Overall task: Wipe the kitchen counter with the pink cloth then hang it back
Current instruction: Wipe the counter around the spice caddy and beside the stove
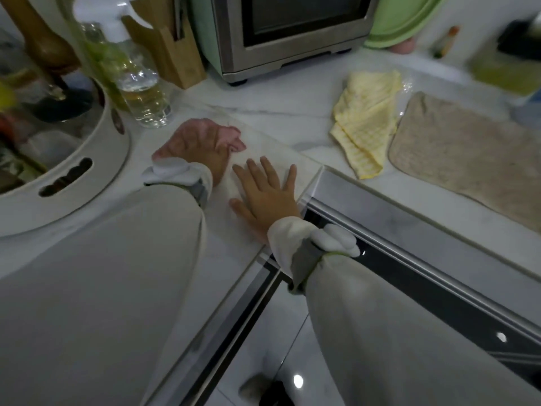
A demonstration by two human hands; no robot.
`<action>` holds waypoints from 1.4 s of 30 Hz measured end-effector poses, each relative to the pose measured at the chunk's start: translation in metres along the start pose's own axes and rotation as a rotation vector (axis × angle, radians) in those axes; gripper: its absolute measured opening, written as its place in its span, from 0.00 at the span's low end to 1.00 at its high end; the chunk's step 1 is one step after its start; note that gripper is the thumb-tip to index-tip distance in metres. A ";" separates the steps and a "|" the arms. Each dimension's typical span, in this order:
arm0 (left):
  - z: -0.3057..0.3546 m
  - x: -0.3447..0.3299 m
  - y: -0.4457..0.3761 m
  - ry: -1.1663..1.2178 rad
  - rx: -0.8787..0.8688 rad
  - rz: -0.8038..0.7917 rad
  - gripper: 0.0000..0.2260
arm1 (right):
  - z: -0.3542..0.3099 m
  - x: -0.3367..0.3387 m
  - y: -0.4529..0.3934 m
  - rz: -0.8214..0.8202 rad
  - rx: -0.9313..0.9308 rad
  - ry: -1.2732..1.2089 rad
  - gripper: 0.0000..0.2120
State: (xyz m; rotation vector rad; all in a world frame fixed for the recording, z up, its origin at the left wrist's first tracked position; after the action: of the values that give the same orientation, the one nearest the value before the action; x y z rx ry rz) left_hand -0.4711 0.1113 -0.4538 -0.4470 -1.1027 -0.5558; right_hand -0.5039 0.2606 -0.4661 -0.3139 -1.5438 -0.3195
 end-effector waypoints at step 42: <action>-0.295 0.150 0.539 -0.058 1.155 0.216 0.27 | -0.313 0.025 0.214 0.303 0.626 -0.307 0.21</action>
State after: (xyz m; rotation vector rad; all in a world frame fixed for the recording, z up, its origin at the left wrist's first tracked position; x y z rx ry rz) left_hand 0.1230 0.3277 -0.4653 0.4303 -1.2244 0.3253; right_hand -0.1316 0.3338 -0.4421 -0.0980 -1.7795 0.4675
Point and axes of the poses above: each hand's wrist, its own y-axis away from the middle knuckle, its own x-axis out of the back of the hand, z = x × y, the point moved 5 cm from there along -y, towards the middle knuckle, and after that the axes turned 10 degrees about y, right-handed, at the moved point
